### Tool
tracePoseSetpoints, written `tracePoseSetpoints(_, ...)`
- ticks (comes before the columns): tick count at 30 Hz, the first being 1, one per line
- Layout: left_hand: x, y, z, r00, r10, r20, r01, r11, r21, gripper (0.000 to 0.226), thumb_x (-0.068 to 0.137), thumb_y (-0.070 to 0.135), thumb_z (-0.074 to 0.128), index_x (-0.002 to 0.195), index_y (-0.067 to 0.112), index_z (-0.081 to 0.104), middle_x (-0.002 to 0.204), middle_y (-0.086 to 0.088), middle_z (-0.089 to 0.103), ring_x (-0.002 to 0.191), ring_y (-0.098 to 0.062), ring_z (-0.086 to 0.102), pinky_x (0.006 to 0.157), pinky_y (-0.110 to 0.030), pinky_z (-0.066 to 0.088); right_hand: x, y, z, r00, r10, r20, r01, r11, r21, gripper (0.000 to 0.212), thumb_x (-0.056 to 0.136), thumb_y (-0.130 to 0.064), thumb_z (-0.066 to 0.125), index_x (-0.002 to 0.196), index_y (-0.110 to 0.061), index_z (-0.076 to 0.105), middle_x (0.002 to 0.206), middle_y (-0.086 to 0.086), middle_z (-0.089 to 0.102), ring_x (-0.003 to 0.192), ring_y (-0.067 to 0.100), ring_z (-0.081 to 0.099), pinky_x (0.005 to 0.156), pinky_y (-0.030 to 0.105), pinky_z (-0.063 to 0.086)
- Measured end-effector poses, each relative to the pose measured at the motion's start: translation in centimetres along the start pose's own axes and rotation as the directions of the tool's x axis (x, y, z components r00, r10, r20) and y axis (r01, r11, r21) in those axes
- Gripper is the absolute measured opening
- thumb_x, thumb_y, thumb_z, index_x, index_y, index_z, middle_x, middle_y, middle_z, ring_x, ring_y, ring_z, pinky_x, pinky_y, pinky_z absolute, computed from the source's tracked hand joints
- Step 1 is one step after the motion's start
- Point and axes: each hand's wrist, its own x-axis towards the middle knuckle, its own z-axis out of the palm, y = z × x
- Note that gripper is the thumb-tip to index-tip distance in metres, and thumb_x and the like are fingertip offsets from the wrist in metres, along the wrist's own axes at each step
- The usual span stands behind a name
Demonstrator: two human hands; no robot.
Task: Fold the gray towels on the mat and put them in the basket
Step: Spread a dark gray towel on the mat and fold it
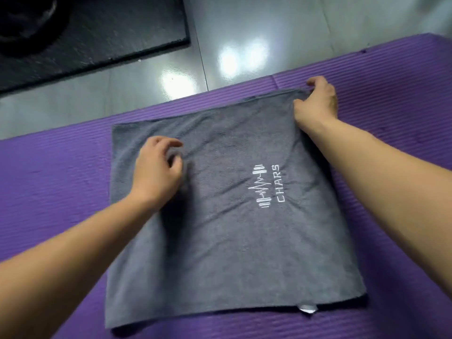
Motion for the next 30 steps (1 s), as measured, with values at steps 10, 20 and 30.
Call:
tracePoseSetpoints(10,10.1,-10.2,-7.9,0.967,-0.033,0.253,-0.096,0.872,0.48,0.044,0.086,0.024,0.075,0.128,0.02,0.063,0.119,-0.016,0.068,0.112,-0.042,0.06,0.091,-0.051,0.051,1.1,-2.9,-0.4,0.979,0.201,0.009,-0.201,0.976,0.084,0.032,0.077,-0.009,0.078,0.069,-0.023,0.051,0.08,0.0,0.062,0.074,0.015,0.059,0.07,0.027,0.053)
tracePoseSetpoints(20,11.6,-12.7,-9.1,0.969,-0.128,0.212,0.048,0.937,0.345,0.018,0.092,0.028,0.071,0.105,0.016,0.074,0.098,-0.019,0.073,0.095,-0.04,0.066,0.083,-0.042,0.05,1.8,-2.9,1.2,0.964,0.266,-0.01,-0.253,0.928,0.273,0.03,0.084,-0.016,0.08,0.071,-0.023,0.054,0.073,-0.007,0.059,0.069,0.011,0.058,0.051,0.016,0.044)
tracePoseSetpoints(30,11.3,-12.8,-9.2,0.919,-0.317,0.234,0.301,0.948,0.103,0.027,0.092,0.035,0.07,0.082,0.01,0.064,0.073,-0.01,0.064,0.064,-0.027,0.056,0.065,-0.031,0.044,2.4,-2.9,1.4,0.956,0.291,0.036,-0.293,0.952,0.088,0.028,0.079,-0.033,0.086,0.089,-0.018,0.064,0.114,0.006,0.065,0.097,0.021,0.063,0.092,0.028,0.051)
